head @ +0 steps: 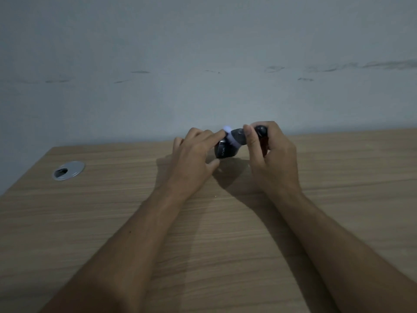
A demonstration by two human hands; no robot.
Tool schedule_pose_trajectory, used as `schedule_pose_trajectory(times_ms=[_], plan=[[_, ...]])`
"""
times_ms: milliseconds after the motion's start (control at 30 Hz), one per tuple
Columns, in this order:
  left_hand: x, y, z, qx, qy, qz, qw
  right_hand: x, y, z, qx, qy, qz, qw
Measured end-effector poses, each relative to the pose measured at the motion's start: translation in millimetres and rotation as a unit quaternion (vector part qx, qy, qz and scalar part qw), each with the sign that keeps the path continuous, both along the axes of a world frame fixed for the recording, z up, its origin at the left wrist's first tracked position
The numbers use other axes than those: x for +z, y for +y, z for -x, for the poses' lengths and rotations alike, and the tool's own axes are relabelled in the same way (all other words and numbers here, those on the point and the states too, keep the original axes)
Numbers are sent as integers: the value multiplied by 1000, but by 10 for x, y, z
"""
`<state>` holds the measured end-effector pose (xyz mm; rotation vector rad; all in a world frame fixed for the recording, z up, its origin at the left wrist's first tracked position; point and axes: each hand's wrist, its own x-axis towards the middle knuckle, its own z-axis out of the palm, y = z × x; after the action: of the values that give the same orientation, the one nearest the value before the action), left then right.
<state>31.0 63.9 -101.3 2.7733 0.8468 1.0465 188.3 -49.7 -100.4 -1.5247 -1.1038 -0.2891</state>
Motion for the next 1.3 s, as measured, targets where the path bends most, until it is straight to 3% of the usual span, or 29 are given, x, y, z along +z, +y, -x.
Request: schedule_pose_trajectory(times_ms=[200,400,467,633,867,1300], plan=[[19,-16,23,-18,-1,-40,999,-55,-22,-199,-57,56,22,997],[-26,37,-22,2,-14,-36,999,-13,-62,-14,8,10,8,1000],[-29,25,-21,-2,-15,-28,999,-32,-47,-70,-16,21,8,1000],[0,-55,-28,-9,-29,42,999,-45,-96,-164,-40,74,22,996],[0,-105,-23,-12,-124,198,972,-91,-74,-202,-53,100,43,993],[26,-142,-51,-20,-120,221,968,-80,-111,-207,-25,119,44,992]])
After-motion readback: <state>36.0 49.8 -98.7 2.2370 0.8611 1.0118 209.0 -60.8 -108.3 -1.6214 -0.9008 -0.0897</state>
